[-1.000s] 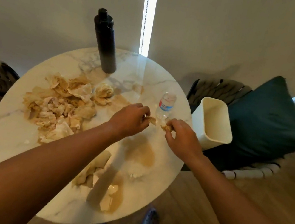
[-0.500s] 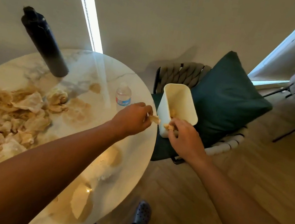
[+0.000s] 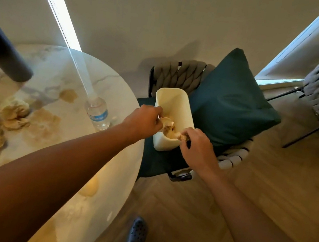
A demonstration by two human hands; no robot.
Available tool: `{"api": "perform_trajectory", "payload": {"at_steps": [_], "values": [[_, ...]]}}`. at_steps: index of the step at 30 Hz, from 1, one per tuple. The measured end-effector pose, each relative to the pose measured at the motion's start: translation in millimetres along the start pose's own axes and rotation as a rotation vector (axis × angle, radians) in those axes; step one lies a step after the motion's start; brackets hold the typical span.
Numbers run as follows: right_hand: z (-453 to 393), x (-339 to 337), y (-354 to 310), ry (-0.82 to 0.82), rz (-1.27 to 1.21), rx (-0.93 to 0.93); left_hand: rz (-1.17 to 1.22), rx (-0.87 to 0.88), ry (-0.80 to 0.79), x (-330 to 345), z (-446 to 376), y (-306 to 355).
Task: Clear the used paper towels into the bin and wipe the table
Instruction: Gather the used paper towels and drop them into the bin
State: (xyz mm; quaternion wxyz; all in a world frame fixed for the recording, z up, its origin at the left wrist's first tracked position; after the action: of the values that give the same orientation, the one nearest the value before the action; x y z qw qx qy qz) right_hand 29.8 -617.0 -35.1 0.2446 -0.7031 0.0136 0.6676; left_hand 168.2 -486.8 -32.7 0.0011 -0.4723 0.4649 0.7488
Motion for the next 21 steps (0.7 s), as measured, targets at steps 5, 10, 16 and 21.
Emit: {"api": "perform_trajectory", "payload": {"at_steps": [5,10,16,21], "values": [[-39.4,8.1,21.3,-0.024,-0.014,0.010,0.014,-0.041,0.021,12.1,-45.0,-2.8],[-70.9,18.0,36.2,-0.053,-0.038,0.059,0.056,-0.084,0.042,19.5,-78.6,-4.2],[-84.1,29.1,39.3,-0.074,0.014,0.024,0.020,-0.088,0.038,24.6,-85.0,-10.1],[-84.3,31.9,31.7,-0.068,0.050,-0.013,-0.028,-0.065,0.013,23.2,-70.7,-17.7]]}}
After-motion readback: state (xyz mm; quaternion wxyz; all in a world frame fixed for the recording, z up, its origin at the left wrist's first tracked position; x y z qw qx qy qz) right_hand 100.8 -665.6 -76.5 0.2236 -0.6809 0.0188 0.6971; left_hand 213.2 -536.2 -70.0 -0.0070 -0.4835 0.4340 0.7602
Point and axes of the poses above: each hand's wrist, its own z-axis away from the middle knuckle, its own x-axis out of the palm, y = z × x, the point moved 7 cm from there along -z, towards the middle knuckle, and after that the axes turned 11 degrees about z, right-handed, at the moved point
